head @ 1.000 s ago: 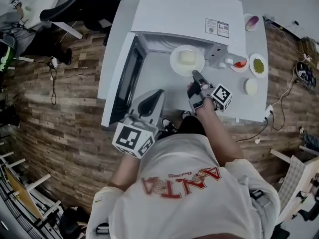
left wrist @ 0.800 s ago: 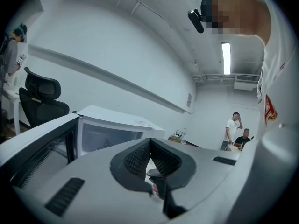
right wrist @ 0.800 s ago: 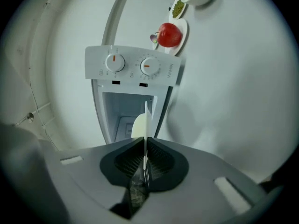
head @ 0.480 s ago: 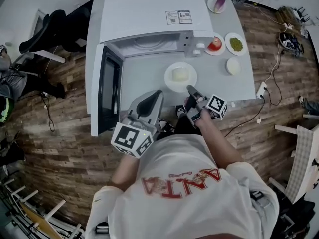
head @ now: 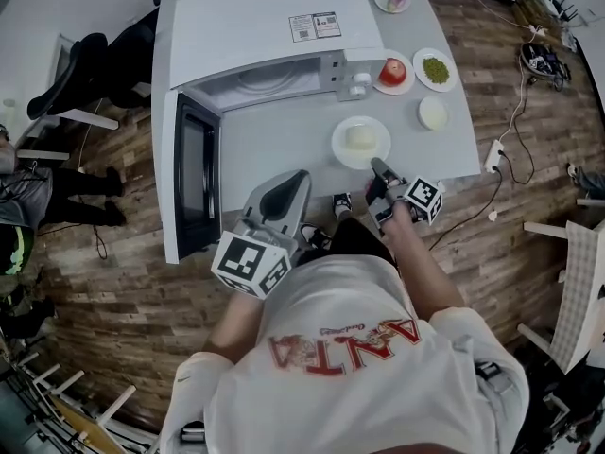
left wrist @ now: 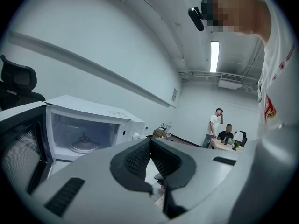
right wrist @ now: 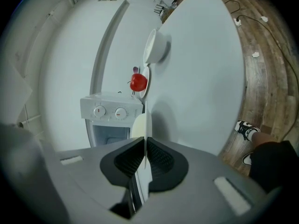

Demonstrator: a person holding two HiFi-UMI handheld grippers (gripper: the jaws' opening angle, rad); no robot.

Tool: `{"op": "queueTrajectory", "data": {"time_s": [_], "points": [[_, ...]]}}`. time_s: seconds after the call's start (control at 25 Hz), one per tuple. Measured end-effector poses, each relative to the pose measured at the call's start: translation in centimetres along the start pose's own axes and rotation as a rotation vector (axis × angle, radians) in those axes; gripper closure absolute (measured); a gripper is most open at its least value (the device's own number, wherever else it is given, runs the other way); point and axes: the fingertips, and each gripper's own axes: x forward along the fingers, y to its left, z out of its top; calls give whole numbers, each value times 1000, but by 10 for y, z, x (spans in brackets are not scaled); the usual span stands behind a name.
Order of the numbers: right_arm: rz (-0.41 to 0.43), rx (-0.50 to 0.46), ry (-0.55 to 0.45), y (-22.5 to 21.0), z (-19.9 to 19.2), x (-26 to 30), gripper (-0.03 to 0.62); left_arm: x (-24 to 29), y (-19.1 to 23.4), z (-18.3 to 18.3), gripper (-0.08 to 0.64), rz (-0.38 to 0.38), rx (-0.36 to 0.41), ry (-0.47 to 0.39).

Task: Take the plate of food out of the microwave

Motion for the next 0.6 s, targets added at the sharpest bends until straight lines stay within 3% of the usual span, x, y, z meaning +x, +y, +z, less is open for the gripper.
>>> {"op": "queueTrajectory", "data": {"time_s": [0.44, 0.52, 0.6], "points": [[-58, 30, -32, -18, 18, 7, 572, -2, 7, -1, 551, 31, -3, 3], [-63, -3, -15, -15, 19, 10, 571, -2, 8, -1, 551, 35, -2, 3], [-69, -73, 11, -9, 20, 13, 501, -2, 9, -1, 551, 38, -2, 1]]}}
